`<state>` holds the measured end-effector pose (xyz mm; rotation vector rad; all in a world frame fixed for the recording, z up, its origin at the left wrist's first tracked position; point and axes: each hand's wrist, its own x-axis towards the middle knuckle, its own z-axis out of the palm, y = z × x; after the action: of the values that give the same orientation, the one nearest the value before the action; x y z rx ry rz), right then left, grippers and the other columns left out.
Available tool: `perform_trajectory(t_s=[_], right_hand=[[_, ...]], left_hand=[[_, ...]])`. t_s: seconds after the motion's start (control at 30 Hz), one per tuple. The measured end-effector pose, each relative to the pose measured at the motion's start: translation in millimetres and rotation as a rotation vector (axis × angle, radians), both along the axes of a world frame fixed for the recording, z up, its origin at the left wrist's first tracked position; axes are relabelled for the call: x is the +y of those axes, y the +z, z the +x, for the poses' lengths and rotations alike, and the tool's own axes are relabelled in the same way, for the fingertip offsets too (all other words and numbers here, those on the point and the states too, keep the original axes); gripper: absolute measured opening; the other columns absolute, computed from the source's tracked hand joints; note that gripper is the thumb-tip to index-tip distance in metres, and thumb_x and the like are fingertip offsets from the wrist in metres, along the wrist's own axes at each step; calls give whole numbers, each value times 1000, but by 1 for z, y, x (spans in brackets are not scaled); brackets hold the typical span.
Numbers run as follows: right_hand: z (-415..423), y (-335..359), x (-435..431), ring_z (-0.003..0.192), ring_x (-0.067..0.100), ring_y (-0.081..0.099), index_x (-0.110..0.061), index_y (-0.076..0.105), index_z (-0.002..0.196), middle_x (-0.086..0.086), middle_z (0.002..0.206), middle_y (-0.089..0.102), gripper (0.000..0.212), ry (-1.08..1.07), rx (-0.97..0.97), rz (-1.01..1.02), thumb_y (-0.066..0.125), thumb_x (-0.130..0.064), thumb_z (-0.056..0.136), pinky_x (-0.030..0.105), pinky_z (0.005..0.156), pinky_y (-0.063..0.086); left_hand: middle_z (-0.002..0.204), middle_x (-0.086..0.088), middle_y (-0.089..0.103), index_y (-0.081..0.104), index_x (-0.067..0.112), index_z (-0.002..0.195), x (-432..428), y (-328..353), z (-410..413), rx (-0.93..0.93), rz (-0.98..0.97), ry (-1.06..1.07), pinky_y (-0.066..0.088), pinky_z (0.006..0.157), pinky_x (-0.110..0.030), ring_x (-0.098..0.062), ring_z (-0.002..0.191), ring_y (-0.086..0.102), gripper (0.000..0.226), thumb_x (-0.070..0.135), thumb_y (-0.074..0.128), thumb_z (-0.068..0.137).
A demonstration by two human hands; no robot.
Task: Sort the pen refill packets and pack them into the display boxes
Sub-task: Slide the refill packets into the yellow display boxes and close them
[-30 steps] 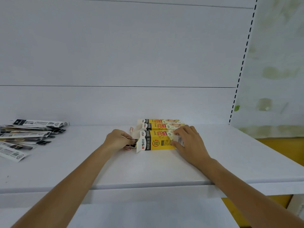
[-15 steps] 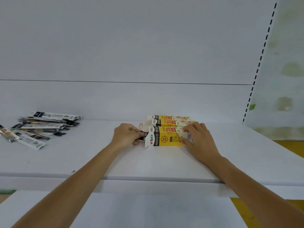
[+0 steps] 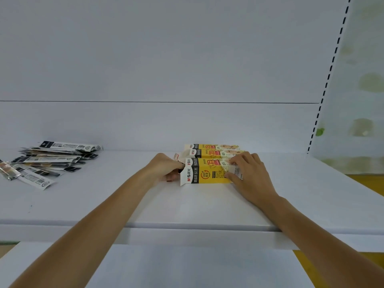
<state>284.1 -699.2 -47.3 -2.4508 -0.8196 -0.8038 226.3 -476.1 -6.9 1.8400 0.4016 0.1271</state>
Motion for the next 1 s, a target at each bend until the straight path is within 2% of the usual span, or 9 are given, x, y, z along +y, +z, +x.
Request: perform_trajectory(t_s=[0.1,0.17,0.3,0.4,0.57,0.67,0.8,0.93,1.0], right_hand=[[0,0,0,106,22,43,-14,58,109,1,111,53,29,-3,8,2,63,-29,85,30,85,32],[0,0,0,105,22,43,-13,58,109,2,111,53,29,-1,8,2,64,-28,85,31,86,33],[-2,0,0,106,22,43,-13,58,110,2,113,53,29,-1,8,-5,63,-28,86,30,86,32],[-2,1,0,107,22,43,-14,58,111,2,114,53,30,-8,9,-12,62,-29,86,31,87,33],[-3,1,0,106,23,45,-13,58,110,3,113,54,30,-11,5,-5,64,-29,85,33,87,35],[-3,2,0,107,24,45,-13,58,110,3,114,54,31,-14,1,-12,64,-30,85,33,87,35],[-4,2,0,108,22,43,-14,57,111,2,115,52,31,-22,12,-18,62,-31,86,31,88,33],[-4,2,1,107,23,43,-13,57,111,3,114,53,30,-23,10,-24,62,-31,86,33,88,35],[-3,2,1,107,24,44,-13,58,110,3,114,53,30,-24,9,-22,62,-30,86,33,88,35]], left_hand=[[72,-8,66,62,2,77,-1,0,-2,23,-133,-18,56,52,-19,-13,61,62,10,-5,60,83],[79,-10,65,61,0,90,-2,-2,0,26,-191,-27,57,55,-20,-16,68,62,6,-3,57,87],[85,-9,66,56,9,101,-5,-3,2,73,-311,-121,55,60,-21,-16,76,63,18,23,46,97],[89,-10,66,55,10,100,-4,-2,2,65,-300,-133,53,65,-24,-18,78,63,25,29,39,99],[84,-7,69,62,11,87,2,-14,2,-152,106,111,55,58,-25,-16,68,67,9,17,56,90],[84,-6,70,66,10,83,5,-19,-1,-147,21,77,54,62,-22,-11,67,65,9,15,61,88],[84,-7,67,69,13,82,2,-24,1,-178,20,94,47,59,-21,-12,68,59,6,10,65,84],[73,5,64,71,15,93,-3,-23,-1,-180,99,-28,44,59,-16,3,55,57,17,9,56,90],[76,10,65,70,21,95,-5,-22,-5,-159,170,-143,47,65,-14,3,61,59,28,6,46,94]])
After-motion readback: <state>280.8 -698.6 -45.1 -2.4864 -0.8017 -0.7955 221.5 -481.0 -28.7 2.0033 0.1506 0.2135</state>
